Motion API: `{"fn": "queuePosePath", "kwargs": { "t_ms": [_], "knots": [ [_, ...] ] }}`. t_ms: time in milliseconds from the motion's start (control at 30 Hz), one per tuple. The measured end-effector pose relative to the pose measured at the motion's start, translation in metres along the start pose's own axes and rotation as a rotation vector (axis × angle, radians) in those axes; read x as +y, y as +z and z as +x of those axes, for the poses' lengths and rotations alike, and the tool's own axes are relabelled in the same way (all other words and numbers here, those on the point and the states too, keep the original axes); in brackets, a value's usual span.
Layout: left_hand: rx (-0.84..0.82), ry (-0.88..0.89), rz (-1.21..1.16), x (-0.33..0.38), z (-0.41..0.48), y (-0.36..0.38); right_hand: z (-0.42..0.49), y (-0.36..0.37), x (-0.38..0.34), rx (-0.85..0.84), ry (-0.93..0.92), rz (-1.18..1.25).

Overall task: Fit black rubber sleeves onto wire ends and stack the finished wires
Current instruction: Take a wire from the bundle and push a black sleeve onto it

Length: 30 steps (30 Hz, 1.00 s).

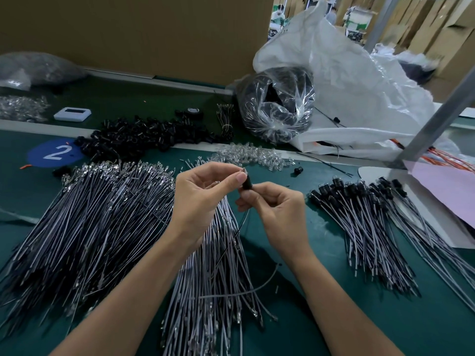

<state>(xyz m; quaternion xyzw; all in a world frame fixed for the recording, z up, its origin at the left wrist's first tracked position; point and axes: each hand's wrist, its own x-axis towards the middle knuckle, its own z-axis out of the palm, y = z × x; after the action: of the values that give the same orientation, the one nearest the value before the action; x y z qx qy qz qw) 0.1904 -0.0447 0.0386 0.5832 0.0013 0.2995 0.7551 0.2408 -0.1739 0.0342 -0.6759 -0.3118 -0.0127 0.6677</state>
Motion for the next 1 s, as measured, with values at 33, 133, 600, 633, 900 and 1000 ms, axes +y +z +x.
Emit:
{"fn": "queuePosePath", "kwargs": {
  "t_ms": [33, 133, 600, 633, 900, 1000],
  "knots": [
    [-0.001, -0.012, -0.003, 0.0000, 0.0004, -0.0008, 0.0002, 0.0000, 0.0000, 0.001, 0.000, -0.002],
    [0.003, -0.045, -0.021, 0.0016, 0.0004, -0.0008, 0.0008, -0.0004, -0.0007, -0.010, 0.001, -0.009],
    [0.042, -0.108, -0.012, 0.0066, -0.0001, 0.0012, 0.0003, -0.0010, 0.0044, -0.037, 0.037, 0.020],
    [0.040, -0.096, -0.009, 0.0057, 0.0001, 0.0005, 0.0002, -0.0008, 0.0047, -0.038, 0.033, 0.019],
    [0.004, -0.110, -0.081, 0.0018, 0.0016, -0.0018, 0.0006, -0.0017, 0.0073, -0.021, 0.012, 0.012],
    [-0.019, -0.097, -0.080, 0.0019, 0.0012, -0.0013, 0.0002, -0.0012, 0.0077, -0.017, 0.003, 0.005]
  ]
}}
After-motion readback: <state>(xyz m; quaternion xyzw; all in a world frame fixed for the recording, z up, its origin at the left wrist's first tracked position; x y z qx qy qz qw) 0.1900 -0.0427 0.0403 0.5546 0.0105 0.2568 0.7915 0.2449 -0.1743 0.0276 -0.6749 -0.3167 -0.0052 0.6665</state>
